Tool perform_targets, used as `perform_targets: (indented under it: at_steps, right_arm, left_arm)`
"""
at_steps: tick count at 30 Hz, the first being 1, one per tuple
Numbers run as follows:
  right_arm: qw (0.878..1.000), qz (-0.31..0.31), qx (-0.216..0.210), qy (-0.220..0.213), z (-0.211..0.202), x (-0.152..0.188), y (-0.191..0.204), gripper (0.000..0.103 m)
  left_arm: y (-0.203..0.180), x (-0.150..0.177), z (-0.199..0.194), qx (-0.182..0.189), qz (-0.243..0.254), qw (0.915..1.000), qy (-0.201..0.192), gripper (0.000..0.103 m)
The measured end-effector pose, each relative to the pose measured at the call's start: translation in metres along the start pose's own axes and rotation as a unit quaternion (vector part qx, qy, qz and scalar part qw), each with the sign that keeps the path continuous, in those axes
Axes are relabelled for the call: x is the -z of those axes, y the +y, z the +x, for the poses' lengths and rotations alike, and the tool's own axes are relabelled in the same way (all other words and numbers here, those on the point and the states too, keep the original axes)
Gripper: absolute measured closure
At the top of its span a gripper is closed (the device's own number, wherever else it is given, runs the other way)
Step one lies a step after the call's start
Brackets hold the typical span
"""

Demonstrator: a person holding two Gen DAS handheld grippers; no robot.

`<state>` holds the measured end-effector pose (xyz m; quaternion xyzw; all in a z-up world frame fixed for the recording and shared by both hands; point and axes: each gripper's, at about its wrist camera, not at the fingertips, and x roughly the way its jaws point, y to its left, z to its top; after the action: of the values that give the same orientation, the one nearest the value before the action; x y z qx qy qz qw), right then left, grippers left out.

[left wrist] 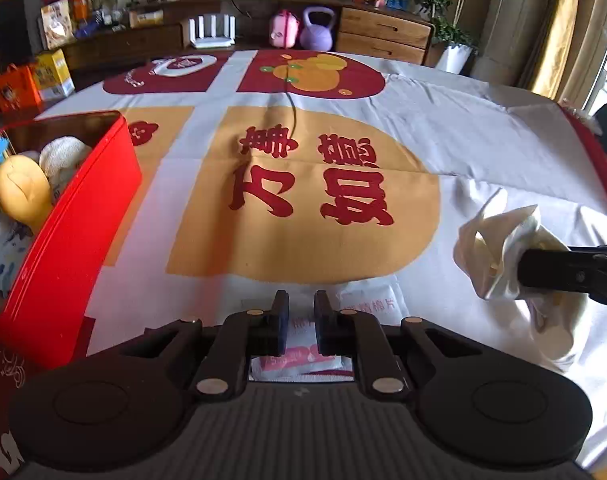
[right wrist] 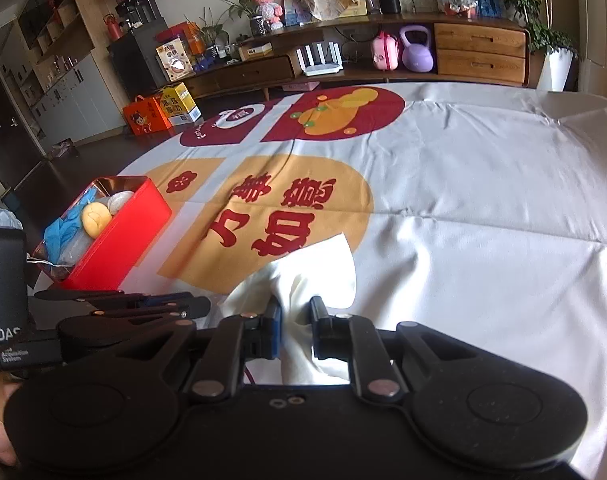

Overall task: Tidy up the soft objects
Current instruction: 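Hold the white cloth up with the right gripper while the left gripper closes on the wipe packets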

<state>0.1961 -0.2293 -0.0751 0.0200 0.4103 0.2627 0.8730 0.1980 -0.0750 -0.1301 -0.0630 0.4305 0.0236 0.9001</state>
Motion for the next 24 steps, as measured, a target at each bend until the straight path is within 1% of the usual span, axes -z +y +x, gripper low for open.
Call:
perform_targets:
  at_steps: [2,3,4,5,6,8,9,10,12,19,24]
  right_arm:
    - [1.000,-0.001,0.002,0.000,0.000,0.000,0.001,0.090]
    - [1.000,0.000,0.002,-0.001,0.000,0.000,0.001,0.090]
    - [1.000,0.001,0.003,-0.001,0.001,0.000,0.000,0.090]
    - [1.000,0.002,0.003,-0.001,0.001,0.000,0.000,0.090]
    - [1.000,0.004,0.003,-0.001,0.001,0.000,-0.001,0.090]
    - [1.000,0.005,0.002,-0.001,0.001,0.001,-0.002,0.090]
    - [1.000,0.006,0.002,-0.001,0.001,0.001,-0.002,0.090]
    - [1.000,0.008,0.001,0.000,0.001,0.001,-0.003,0.090]
    - [1.000,0.009,0.001,0.001,0.001,0.001,-0.005,0.090]
    - [1.000,0.015,-0.003,0.002,0.002,0.005,-0.010,0.090]
    - [1.000,0.016,-0.006,0.004,0.003,0.005,-0.012,0.090]
  left_arm:
    - [0.000,0.001,-0.006,-0.022,0.001,0.9997,-0.008,0.089]
    - [0.000,0.000,-0.008,-0.023,0.000,0.9997,-0.009,0.089]
    - [-0.001,0.000,-0.008,-0.016,-0.001,0.9999,-0.004,0.086]
    - [-0.001,0.000,-0.008,-0.008,-0.004,1.0000,0.000,0.077]
    - [-0.002,0.000,-0.008,-0.002,-0.004,1.0000,0.004,0.070]
    - [-0.007,0.003,-0.008,0.000,0.002,1.0000,0.003,0.028]
    - [-0.010,0.003,-0.008,0.000,0.007,1.0000,0.001,0.025]
    - [-0.012,0.004,-0.007,0.002,0.009,0.9999,0.003,0.025]
    - [-0.017,0.005,-0.001,0.005,0.010,0.9997,0.021,0.025]
    - [-0.037,0.005,0.013,-0.036,0.019,0.9986,0.034,0.006]
    - [-0.040,0.008,0.014,-0.043,0.021,0.9985,0.025,0.005]
